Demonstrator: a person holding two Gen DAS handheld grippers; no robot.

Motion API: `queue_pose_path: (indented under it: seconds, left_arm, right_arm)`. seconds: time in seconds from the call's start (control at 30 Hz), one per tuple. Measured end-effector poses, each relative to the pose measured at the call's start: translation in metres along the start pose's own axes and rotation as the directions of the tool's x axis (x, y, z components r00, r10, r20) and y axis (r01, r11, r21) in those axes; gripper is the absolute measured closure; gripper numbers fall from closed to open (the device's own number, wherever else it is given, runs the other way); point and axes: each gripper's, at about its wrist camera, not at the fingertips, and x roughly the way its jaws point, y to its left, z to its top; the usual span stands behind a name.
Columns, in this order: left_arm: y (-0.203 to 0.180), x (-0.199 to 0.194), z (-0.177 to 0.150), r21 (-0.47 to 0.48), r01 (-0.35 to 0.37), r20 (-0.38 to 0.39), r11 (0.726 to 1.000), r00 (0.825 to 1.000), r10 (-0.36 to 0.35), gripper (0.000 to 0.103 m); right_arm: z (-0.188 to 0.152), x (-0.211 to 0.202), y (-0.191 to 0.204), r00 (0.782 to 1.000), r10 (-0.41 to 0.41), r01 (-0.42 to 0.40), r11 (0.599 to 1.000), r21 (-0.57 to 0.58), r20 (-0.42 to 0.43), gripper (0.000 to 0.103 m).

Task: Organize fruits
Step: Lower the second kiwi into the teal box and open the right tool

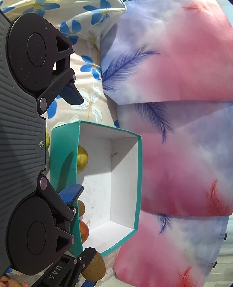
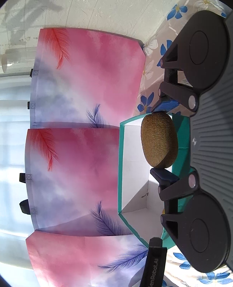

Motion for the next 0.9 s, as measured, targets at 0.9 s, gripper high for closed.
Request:
queue_pose_path:
  seconds: [0.9]
  left_arm:
    - [0.026, -0.001, -0.017, -0.021, -0.013, -0.035, 1.0, 0.999, 0.013, 0.005]
  right_arm:
    - [-0.003, 0.044, 0.012, 0.997, -0.032, 0.029, 0.998, -0.05, -0.068, 0.034]
